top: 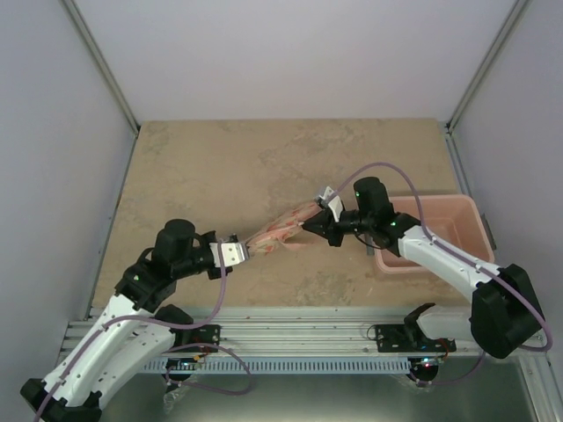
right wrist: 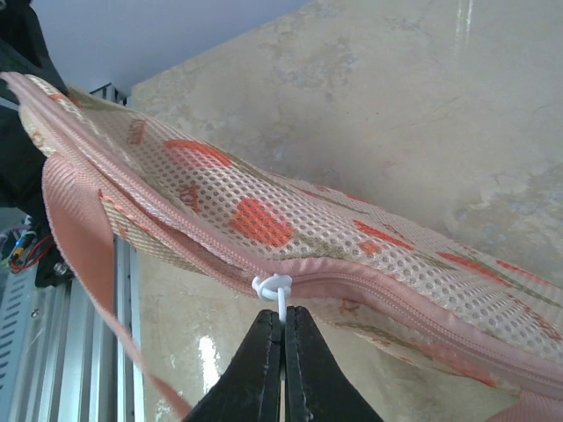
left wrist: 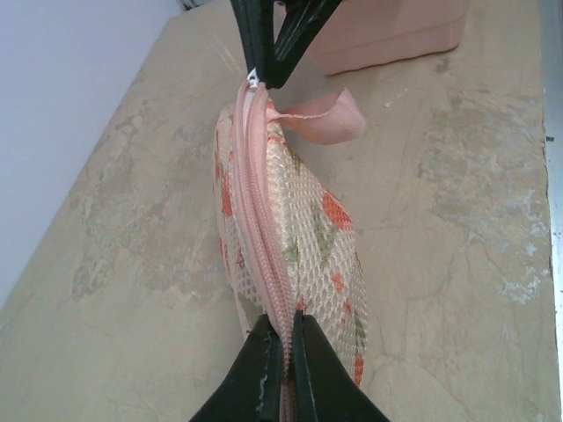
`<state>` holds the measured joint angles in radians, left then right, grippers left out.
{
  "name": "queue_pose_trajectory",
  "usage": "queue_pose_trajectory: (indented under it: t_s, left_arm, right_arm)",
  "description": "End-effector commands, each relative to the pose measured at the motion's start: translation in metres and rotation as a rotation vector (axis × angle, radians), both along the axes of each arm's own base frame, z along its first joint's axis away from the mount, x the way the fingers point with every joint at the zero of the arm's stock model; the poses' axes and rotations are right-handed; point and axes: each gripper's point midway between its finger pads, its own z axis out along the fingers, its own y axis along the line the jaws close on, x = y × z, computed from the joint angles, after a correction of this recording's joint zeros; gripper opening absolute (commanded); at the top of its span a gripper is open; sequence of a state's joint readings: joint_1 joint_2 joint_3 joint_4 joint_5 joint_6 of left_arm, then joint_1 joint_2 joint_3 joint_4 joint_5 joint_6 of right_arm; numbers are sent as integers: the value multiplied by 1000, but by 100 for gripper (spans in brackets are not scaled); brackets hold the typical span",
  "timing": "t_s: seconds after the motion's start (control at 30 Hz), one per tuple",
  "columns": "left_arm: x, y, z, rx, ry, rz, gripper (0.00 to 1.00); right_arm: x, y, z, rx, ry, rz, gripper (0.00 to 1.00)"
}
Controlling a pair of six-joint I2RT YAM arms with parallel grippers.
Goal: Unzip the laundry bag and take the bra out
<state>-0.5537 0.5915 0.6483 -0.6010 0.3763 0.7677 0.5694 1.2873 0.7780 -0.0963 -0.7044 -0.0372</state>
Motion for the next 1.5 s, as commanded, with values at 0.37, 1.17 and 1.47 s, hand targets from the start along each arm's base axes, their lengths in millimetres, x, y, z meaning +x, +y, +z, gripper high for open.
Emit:
queue_pose_trajectory:
  t_s: [0.37,1.17,1.47]
  left_arm:
    - [-6,24,-64,116,36,45,44]
    - [1,12,-38,109,34,10,73]
    - [-1,14,-43,143,20,-7,8]
  right_arm:
    - [-12,34,12,-43,-8,-53,0]
    - [-82,134,28,33,-25,249,1]
    - [-80,129,30,24,-33,242,0]
